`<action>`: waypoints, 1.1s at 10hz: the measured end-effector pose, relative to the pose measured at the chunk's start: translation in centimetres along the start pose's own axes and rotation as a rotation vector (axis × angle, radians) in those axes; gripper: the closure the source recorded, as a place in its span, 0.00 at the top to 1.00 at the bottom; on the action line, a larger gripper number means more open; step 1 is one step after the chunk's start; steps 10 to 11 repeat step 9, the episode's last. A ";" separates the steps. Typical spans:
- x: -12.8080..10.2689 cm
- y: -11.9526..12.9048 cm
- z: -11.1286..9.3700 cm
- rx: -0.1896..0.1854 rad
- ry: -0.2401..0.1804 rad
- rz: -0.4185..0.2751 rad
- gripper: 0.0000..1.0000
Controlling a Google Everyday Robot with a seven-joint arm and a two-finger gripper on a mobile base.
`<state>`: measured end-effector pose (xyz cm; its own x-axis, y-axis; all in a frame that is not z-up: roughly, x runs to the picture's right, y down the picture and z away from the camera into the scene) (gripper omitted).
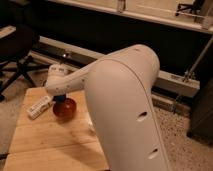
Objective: Place the white sponge in the ceramic bowl
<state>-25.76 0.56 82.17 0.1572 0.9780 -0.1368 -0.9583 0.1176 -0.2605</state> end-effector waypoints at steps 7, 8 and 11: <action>0.0 0.0 0.0 0.000 0.000 0.001 0.80; 0.0 0.0 0.0 0.000 0.000 0.001 0.80; 0.0 0.0 0.0 0.000 0.000 0.001 0.80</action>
